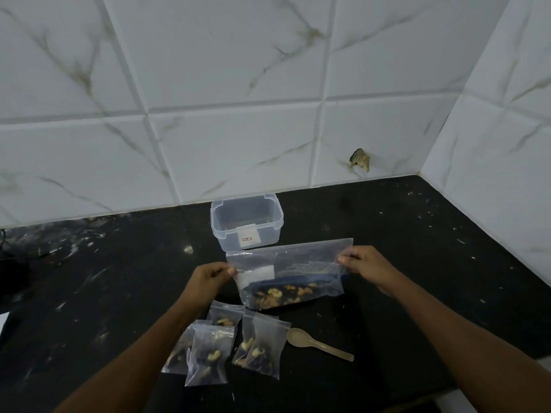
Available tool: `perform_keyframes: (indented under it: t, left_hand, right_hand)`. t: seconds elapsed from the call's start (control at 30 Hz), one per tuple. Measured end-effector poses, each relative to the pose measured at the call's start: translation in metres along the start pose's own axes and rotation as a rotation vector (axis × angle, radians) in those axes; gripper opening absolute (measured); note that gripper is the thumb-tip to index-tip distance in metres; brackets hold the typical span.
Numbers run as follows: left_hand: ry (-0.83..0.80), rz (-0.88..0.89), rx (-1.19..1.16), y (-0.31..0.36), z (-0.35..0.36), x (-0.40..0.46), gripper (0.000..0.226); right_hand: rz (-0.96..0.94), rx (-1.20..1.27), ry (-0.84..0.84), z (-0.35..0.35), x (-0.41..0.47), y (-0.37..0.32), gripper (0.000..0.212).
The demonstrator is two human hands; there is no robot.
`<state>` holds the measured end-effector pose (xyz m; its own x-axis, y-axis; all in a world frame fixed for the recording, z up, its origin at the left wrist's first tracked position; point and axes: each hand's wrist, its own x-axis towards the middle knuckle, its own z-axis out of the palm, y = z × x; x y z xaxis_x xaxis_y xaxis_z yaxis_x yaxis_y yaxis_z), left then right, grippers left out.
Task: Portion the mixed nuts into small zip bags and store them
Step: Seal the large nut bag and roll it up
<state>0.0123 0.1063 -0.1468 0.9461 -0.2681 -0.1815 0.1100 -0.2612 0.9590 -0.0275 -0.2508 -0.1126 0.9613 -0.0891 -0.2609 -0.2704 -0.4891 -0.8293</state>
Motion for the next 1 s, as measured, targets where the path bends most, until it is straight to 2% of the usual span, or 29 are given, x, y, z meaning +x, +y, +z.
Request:
perform_keyframes:
  t: [0.13,0.2,0.3,0.4,0.5,0.63,0.77,0.9,1.0]
  left_hand:
    - [0.100,-0.030,-0.086,0.004,0.005,0.009,0.018]
    - [0.122,-0.060,-0.079,0.002,0.007,0.011,0.017]
    - [0.101,-0.109,-0.106,-0.004,0.012,0.010,0.016]
    - [0.062,-0.069,-0.172,-0.004,0.016,0.005,0.016]
    - [0.069,-0.057,-0.220,-0.003,0.019,0.003,0.020]
    - [0.147,-0.170,-0.298,0.000,0.021,0.009,0.029]
    - [0.249,-0.287,-0.376,0.004,0.026,0.017,0.020]
    - [0.157,-0.227,-0.350,0.012,0.030,0.012,0.030]
    - [0.221,-0.246,-0.317,0.014,0.034,0.011,0.029]
  right_hand:
    - [0.032,0.180,0.058,0.000,0.004,-0.010,0.015]
    - [0.058,0.153,0.045,0.004,0.004,-0.008,0.014]
    - [0.109,0.135,0.008,0.013,0.003,0.000,0.016]
    - [0.100,0.215,-0.016,0.012,0.002,0.000,0.029]
    - [0.121,0.318,-0.004,0.009,0.004,-0.003,0.021]
    - [0.213,0.469,0.018,0.010,0.007,-0.005,0.020]
    - [0.293,0.635,-0.019,0.013,0.008,-0.010,0.023]
    - [0.278,0.656,-0.028,0.014,0.007,-0.013,0.024]
    - [0.308,0.618,0.040,0.015,0.007,-0.016,0.016]
